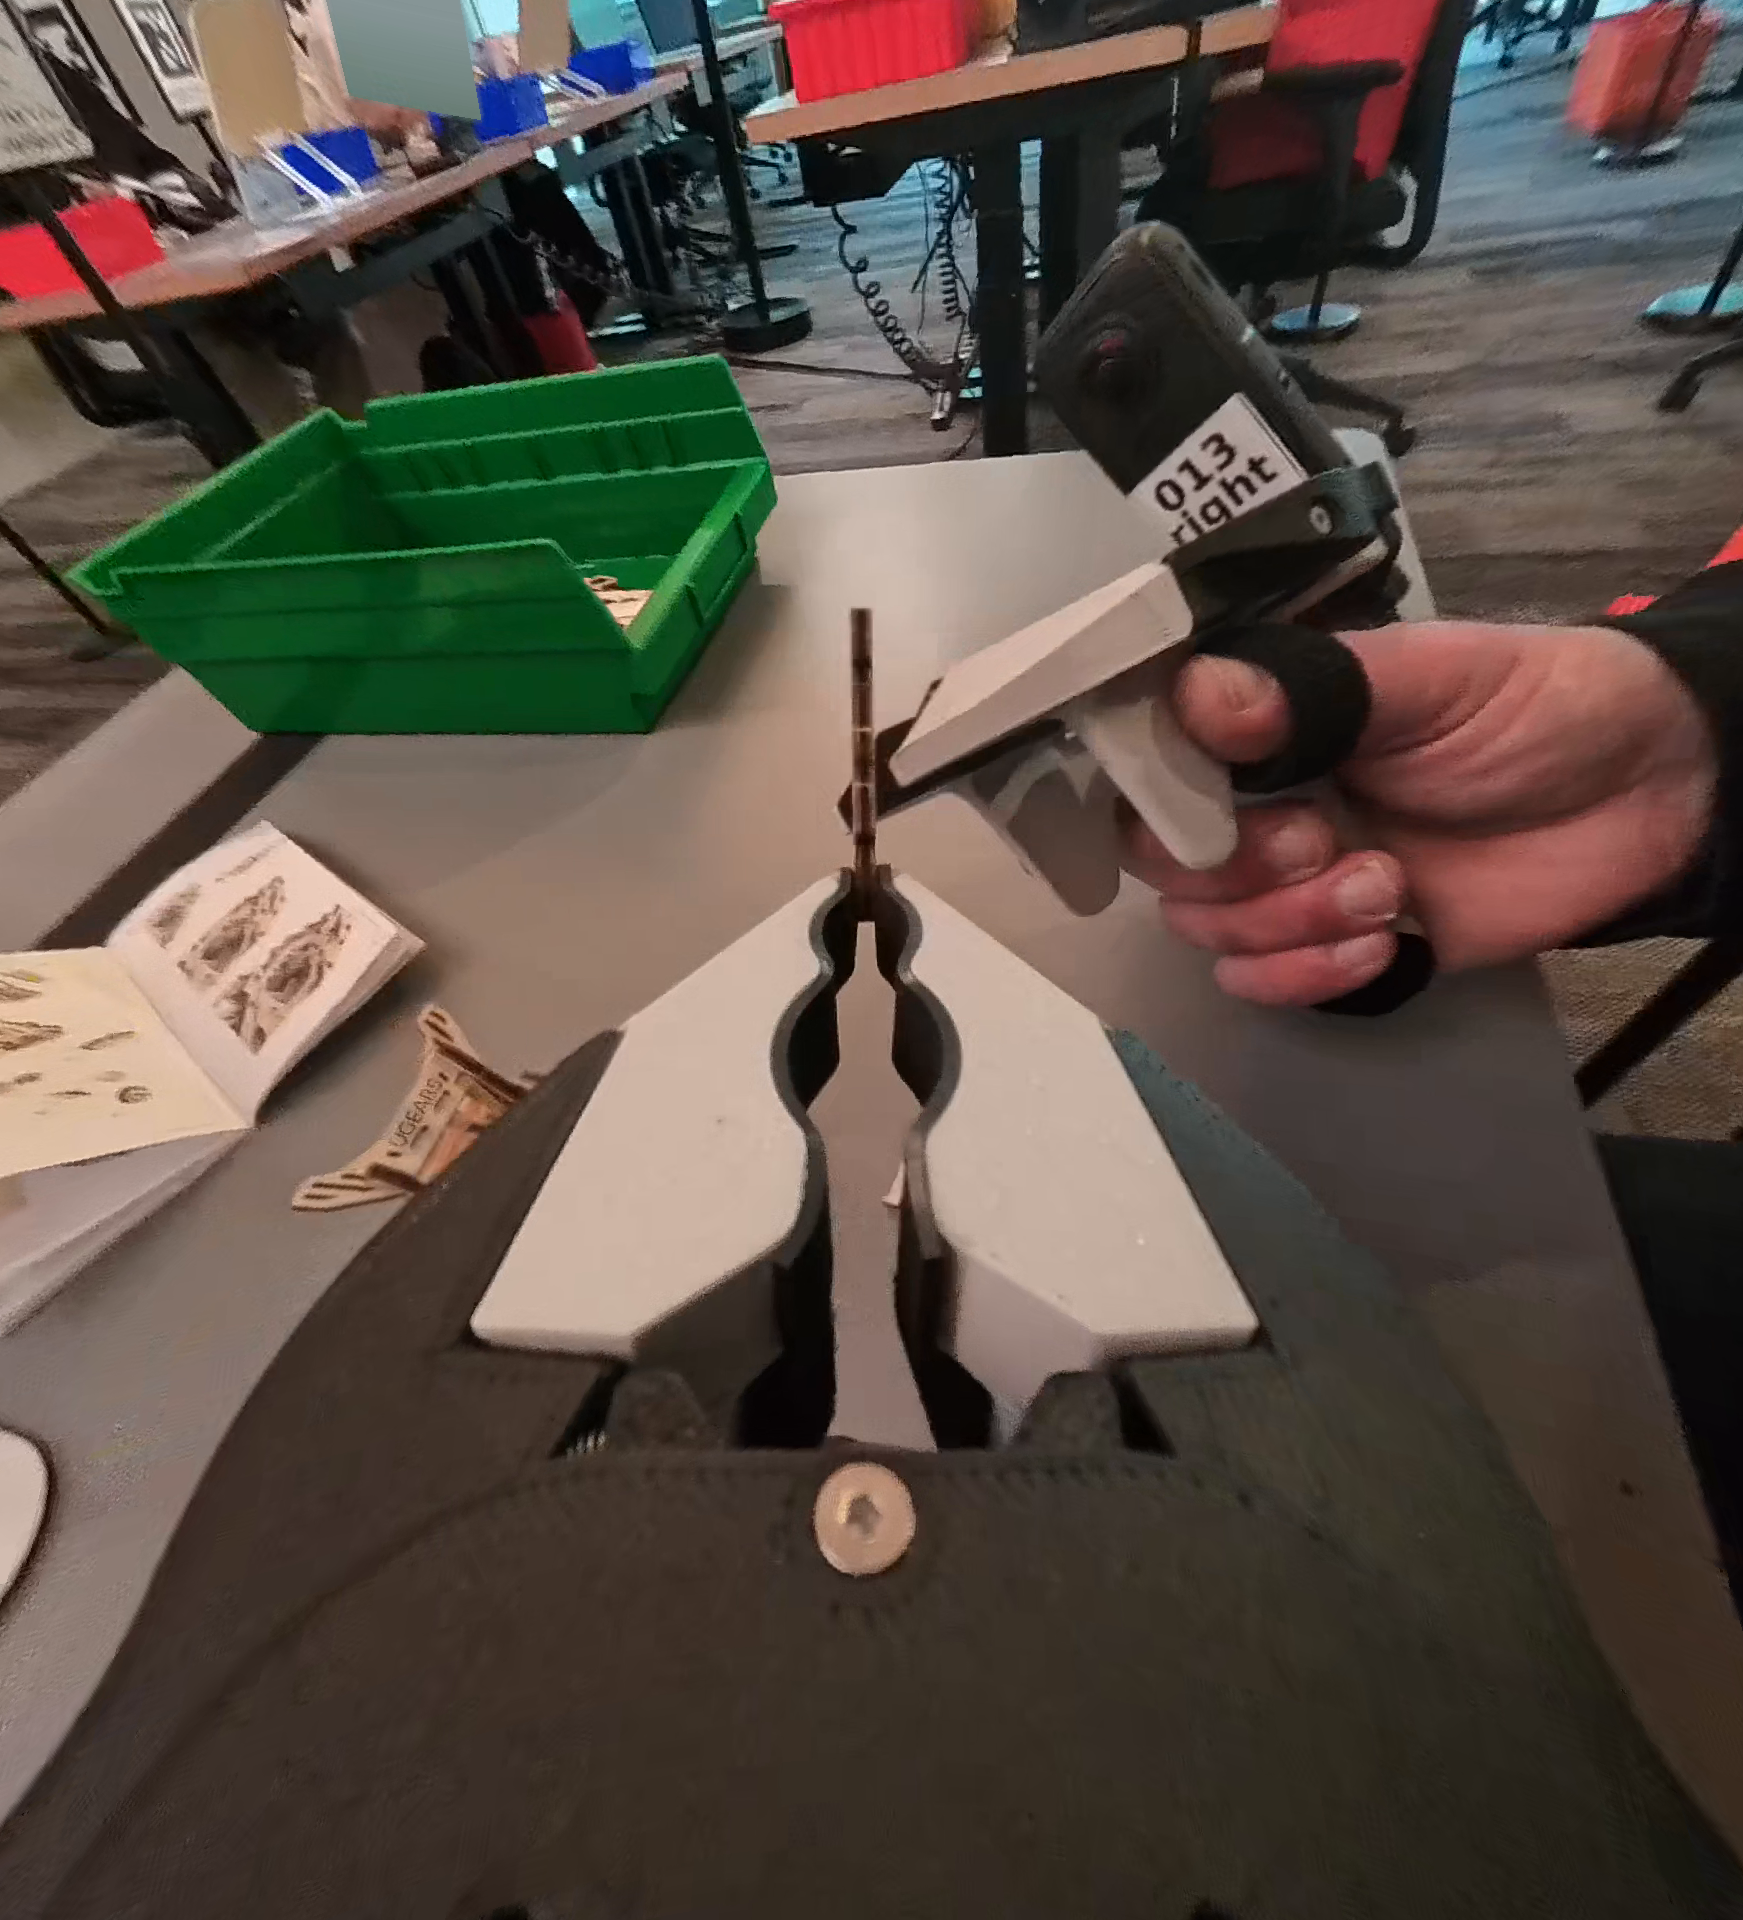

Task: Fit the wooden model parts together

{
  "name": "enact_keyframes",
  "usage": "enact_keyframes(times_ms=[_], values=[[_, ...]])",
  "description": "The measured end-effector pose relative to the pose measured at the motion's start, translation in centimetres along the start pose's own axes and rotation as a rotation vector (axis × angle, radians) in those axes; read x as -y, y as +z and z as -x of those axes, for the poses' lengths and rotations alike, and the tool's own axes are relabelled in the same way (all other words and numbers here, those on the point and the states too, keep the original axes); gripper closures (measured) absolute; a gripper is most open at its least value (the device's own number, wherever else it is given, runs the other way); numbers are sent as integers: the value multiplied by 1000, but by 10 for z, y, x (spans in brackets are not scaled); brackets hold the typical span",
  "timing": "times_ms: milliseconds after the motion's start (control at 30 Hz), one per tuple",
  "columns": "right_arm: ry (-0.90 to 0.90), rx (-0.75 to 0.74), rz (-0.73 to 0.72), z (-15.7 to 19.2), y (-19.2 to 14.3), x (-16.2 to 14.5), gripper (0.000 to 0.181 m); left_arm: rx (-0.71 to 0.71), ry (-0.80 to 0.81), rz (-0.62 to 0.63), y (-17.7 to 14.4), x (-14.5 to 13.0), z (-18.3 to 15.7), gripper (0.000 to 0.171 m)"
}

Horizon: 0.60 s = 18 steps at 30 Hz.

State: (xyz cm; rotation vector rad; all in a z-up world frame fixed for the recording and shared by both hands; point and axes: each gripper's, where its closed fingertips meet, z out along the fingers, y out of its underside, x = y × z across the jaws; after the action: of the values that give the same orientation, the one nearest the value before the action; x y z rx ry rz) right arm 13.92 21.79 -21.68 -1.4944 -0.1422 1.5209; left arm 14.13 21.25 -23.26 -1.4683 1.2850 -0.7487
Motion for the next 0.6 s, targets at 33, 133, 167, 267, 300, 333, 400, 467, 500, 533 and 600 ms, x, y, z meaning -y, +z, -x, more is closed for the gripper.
enact_keyframes(times_ms=[33,133,167,267,300,333,400,467,500,533,600], values=[[-29,-3,9,1,0,1,167,-18,-23,-3,-1,0,0,171],[-146,-42,72,-3,-1,2,158,-104,-130,-8,-3,0,-5,171],[-185,-38,90,-1,-2,4,158,-135,-163,-23,-5,2,-7,171],[-286,17,181,10,-1,1,160,-205,-212,-7,-8,1,-15,171],[-320,34,223,13,0,-3,165,-223,-209,13,-9,-1,-18,171],[-353,43,275,14,1,-9,170,-241,-214,20,-9,-2,-20,171],[-397,53,325,15,1,-14,174,-265,-224,41,-8,-4,-23,171],[-384,73,343,14,1,-15,175,-282,-248,38,-9,-5,-23,171],[-374,80,347,13,1,-16,176,-287,-262,37,-9,-6,-23,171],[-365,83,351,12,2,-17,176,-290,-271,43,-8,-8,-23,171],[-346,94,347,11,2,-18,178,-289,-284,40,-7,-11,-21,171]])
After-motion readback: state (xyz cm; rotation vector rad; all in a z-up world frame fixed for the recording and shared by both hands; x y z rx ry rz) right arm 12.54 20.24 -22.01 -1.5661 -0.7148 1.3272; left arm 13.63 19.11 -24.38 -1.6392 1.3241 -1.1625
